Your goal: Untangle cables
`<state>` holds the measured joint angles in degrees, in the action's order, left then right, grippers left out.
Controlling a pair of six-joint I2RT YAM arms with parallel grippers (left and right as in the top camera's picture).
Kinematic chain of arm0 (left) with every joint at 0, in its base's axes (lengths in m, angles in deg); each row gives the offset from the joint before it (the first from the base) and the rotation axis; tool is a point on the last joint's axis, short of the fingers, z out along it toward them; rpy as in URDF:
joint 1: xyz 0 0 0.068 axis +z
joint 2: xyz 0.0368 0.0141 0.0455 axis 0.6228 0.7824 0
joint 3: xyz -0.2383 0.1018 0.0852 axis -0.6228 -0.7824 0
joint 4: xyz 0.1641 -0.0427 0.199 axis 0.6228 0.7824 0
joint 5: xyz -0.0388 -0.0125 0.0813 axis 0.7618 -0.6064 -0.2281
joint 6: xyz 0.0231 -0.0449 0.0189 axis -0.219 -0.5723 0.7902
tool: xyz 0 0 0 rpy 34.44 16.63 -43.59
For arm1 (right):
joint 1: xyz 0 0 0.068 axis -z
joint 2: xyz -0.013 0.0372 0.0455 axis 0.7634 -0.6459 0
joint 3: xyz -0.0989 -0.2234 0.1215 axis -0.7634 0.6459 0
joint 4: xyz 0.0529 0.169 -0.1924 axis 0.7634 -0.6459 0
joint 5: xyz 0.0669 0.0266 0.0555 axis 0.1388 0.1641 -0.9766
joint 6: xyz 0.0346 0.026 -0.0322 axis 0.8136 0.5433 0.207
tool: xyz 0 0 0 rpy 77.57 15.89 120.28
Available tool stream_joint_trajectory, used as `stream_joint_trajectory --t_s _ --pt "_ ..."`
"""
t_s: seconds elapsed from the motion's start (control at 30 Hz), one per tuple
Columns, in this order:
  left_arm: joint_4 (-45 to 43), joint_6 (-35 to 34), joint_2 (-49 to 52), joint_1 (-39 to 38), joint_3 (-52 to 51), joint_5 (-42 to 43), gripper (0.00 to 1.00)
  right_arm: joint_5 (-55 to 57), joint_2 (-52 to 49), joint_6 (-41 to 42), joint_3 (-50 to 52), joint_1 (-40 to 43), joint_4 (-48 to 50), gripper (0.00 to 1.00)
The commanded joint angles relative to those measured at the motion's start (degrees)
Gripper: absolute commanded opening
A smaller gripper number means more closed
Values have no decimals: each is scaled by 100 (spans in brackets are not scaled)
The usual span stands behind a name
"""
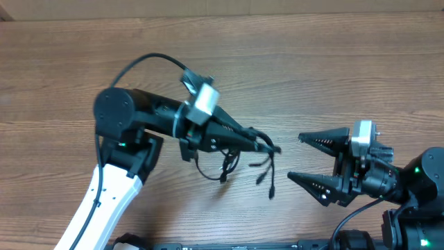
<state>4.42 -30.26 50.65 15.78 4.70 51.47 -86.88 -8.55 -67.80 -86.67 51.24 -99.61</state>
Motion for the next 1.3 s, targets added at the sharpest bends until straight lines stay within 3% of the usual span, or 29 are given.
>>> stream_joint_trajectory --t_s 0.0,0.37,0.43,0.57,0.63,0.77,0.8,0.83,0.87,0.9,0.97,1.27 --pt "-26 442 -81 -251 127 -129 4 -485 31 -111 -155 13 101 69" --pt "-33 455 402 -796 127 -911 4 -608 31 -114 -153 13 254 57" --pt "-33 452 479 -848 127 -988 4 -608 31 -114 -153 13 269 46" --pt "-31 448 549 -837 127 -1040 4 -608 31 -114 -153 13 267 8" --pt "-26 433 553 -839 127 -1143 4 -608 31 -111 -153 13 267 4" --pt "-24 396 586 -837 127 -1228 29 -603 31 -111 -153 13 264 4" --pt "-20 389 590 -817 127 -1228 44 -601 31 -109 -153 13 264 4" --pt "-20 382 590 -800 127 -1224 71 -588 31 -101 -153 13 262 4" --pt "-22 337 590 -782 127 -1222 86 -533 31 -24 -153 13 260 4" --pt "-24 271 590 -743 127 -1224 94 -415 31 127 -153 15 260 4" --pt "-24 107 590 -614 127 -1198 100 -66 31 485 -153 15 258 4" --pt "-28 -579 590 149 127 -511 100 291 31 804 -153 15 181 4"
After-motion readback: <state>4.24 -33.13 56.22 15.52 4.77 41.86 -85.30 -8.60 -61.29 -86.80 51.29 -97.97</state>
